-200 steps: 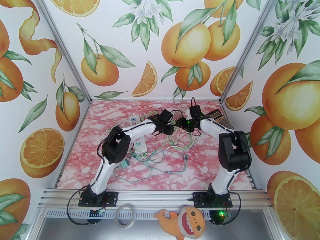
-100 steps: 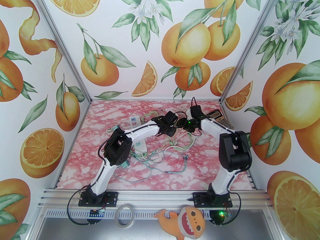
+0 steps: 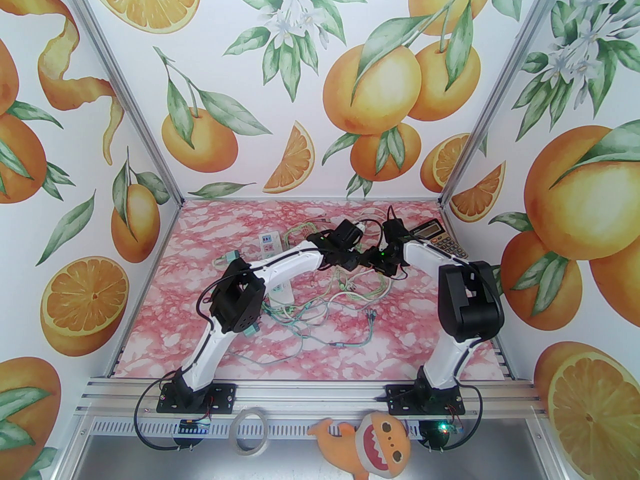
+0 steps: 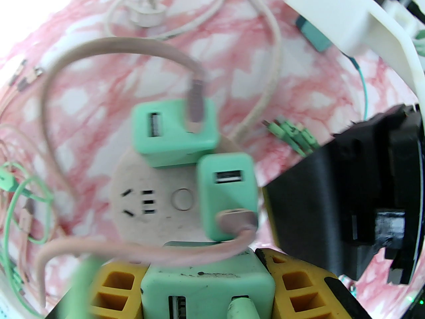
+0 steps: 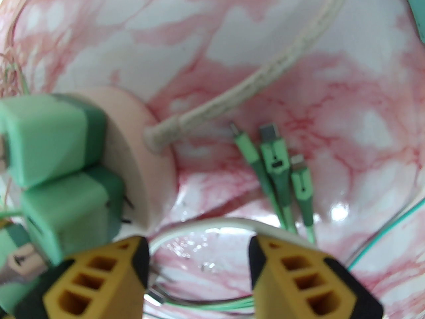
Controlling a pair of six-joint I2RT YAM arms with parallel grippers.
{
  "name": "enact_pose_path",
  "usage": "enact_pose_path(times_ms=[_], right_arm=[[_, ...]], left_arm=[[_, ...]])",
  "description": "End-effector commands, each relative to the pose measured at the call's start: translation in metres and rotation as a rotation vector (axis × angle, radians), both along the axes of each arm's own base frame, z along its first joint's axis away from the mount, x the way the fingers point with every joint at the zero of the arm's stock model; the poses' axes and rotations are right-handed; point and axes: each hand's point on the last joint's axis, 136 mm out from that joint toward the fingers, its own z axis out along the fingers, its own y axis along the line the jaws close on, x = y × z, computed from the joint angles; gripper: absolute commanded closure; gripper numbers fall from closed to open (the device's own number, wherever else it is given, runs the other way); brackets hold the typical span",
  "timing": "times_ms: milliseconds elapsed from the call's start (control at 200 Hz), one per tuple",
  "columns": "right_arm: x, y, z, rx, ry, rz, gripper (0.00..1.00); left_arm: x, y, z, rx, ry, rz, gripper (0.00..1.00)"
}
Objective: Pull the plug off the socket
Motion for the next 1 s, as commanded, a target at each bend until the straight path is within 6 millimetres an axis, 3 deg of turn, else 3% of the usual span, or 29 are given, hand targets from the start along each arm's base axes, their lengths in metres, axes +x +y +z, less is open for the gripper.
enact_pose_path(times_ms=[0, 180, 480, 656, 696, 861, 996], right_arm=[[-0.001, -0.001, 0.001, -0.011, 0.006, -0.001, 0.45], [0.004, -0.001, 0.02, -0.002, -0.038, -0.017, 0.42], [0.009, -0.003, 0.069, 0.019, -0.164, -0.058, 0.23], [0.01, -0.006, 0.093, 0.022, -0.225, -0.087, 0.12], [0.011, -0.006, 0.098, 0.024, -0.238, -0.091, 0.01], [0.014, -0.008, 0.114, 0.026, -0.283, -0.105, 0.0], [0.016, -0.009, 0.124, 0.024, -0.318, -0.122, 0.0]], left_arm=[[0.01, 0.011, 0.064, -0.092, -0.088, 0.039, 0.72], [0.014, 0.027, 0.087, -0.12, -0.11, 0.073, 0.73], [0.034, 0.07, 0.132, -0.18, -0.141, 0.158, 0.73], [0.05, 0.111, 0.157, -0.208, -0.161, 0.245, 0.73], [0.052, 0.121, 0.162, -0.215, -0.164, 0.267, 0.73], [0.056, 0.166, 0.178, -0.247, -0.173, 0.366, 0.72], [0.056, 0.212, 0.179, -0.28, -0.156, 0.487, 0.72]])
